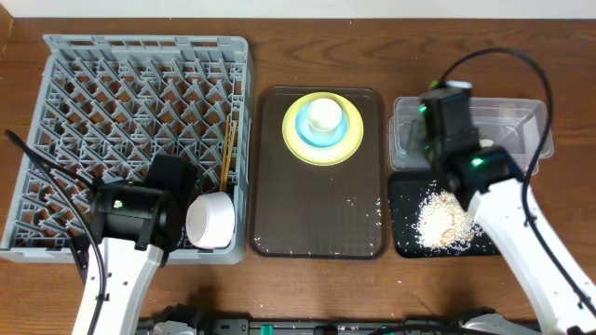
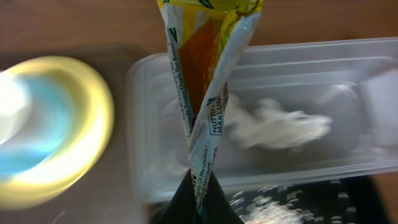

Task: Sort waste into correct bins and load items into the dishwasher
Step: 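Grasp the yellow snack wrapper and lift it over the container, then drop the yellow wrapper into the clear container with the right gripper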

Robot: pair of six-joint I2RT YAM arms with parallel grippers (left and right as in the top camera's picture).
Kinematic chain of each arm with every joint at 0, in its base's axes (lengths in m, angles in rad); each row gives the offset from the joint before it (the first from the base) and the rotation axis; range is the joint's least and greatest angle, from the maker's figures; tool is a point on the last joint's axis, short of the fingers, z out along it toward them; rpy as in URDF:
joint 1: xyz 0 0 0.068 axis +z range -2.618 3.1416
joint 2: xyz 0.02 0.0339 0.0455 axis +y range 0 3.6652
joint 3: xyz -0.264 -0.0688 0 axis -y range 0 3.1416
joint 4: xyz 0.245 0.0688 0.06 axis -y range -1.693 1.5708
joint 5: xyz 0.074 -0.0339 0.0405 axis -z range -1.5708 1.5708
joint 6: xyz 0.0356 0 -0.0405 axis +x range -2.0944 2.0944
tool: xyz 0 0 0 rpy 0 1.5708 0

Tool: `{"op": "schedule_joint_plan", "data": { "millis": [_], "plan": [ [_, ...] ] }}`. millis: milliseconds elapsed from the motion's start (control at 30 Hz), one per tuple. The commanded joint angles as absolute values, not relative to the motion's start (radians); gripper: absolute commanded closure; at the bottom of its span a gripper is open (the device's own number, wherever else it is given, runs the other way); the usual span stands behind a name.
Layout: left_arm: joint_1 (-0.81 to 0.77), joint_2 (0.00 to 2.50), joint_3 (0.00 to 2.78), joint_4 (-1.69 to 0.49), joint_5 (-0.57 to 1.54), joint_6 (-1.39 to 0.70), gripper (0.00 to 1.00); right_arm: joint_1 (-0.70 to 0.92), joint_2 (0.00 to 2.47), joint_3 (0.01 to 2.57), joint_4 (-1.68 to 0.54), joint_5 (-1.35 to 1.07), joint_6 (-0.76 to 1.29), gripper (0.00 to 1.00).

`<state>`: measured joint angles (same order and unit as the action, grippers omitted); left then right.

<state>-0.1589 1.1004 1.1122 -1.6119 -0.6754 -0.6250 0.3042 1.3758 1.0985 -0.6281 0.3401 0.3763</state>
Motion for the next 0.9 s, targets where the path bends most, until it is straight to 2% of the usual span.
{"op": "schedule_joint_plan", "data": {
  "millis": [0,100,167,233,267,300,333,433,500,533,633,867],
  "plan": [
    [-0.155,1.098,1.114,-1.686,-0.679,-0.633,0.06,0.192,1.451,1.095,-0.582,0.387,0.404,0.99],
    [-0.155,1.098,1.114,-1.686,-0.679,-0.633,0.07,0.132,1.521,1.096,-0.539,0.319,0.404,0.98],
    [-0.155,1.098,1.114,-1.686,-0.679,-0.633,0.06,0.105,1.559,1.096,-0.533,0.288,0.403,0.91],
    [-0.155,1.098,1.114,-1.686,-0.679,-0.633,0.06,0.084,1.586,1.096,-0.53,0.284,0.403,0.52],
    [-0.155,1.098,1.114,-1.686,-0.679,-0.633,0.06,0.075,1.593,1.096,-0.53,0.284,0.393,0.23],
    [-0.155,1.098,1.114,-1.686,-0.679,-0.633,0.06,0.068,1.595,1.096,-0.53,0.284,0.374,0.15],
    [-0.155,1.098,1.114,-1.686,-0.679,-0.633,0.07,0.063,1.593,1.097,-0.53,0.284,0.347,0.12],
    [-0.155,1.098,1.114,-1.686,-0.679,-0.633,0.06,0.06,1.549,1.103,-0.535,0.273,0.272,0.11],
    [-0.155,1.098,1.114,-1.686,-0.679,-0.633,0.06,0.07,1.497,1.113,-0.559,0.214,0.248,0.13],
    [-0.155,1.098,1.114,-1.686,-0.679,-0.633,0.07,0.082,1.422,1.126,-0.565,0.05,0.208,0.28],
    [-0.155,1.098,1.114,-1.686,-0.679,-0.633,0.06,0.11,1.352,1.158,-0.58,-0.118,0.075,0.36],
    [-0.155,1.098,1.114,-1.686,-0.679,-0.633,0.07,0.279,1.447,1.568,-0.999,-0.139,-0.043,0.4]
  ]
}}
